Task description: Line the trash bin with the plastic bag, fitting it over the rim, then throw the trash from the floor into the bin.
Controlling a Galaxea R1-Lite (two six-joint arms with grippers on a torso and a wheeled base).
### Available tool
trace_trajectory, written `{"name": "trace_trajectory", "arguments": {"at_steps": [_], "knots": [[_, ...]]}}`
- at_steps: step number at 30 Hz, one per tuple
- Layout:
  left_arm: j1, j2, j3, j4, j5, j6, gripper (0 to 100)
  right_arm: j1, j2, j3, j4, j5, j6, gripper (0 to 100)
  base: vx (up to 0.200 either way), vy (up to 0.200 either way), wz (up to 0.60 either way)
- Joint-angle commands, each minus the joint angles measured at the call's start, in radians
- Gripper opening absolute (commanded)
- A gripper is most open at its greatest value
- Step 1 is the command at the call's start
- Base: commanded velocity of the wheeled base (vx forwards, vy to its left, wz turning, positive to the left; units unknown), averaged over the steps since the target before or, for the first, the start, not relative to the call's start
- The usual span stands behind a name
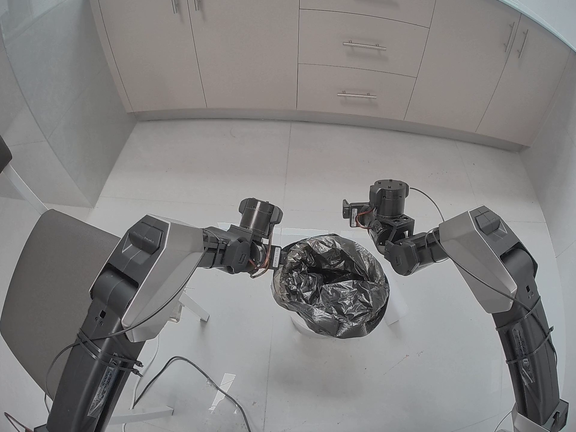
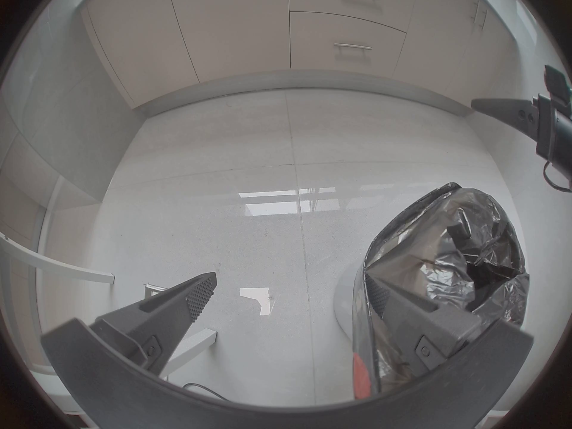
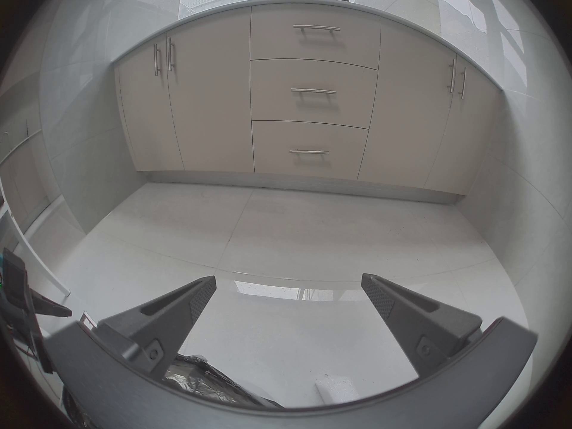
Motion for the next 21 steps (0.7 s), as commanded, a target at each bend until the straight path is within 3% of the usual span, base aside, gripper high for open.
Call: {"name": "trace_trajectory", "arguments": {"at_steps": [1,11,21], "knots": [[-0.002,-0.028,0.001,0.033,0.001,-0.001,100,0.000,0.001,0.000,0.000,0.000,0.000,100,0.000,0.000,0.00],[-0.006,-0.056,0.001,0.117,0.033,-0.001,100,0.000,0.001,0.000,0.000,0.000,-0.005,100,0.000,0.000,0.00],[-0.023,-0.157,0.001,0.300,0.039,-0.023,100,0.000,0.000,0.000,0.000,0.000,-0.005,100,0.000,0.000,0.00]]}}
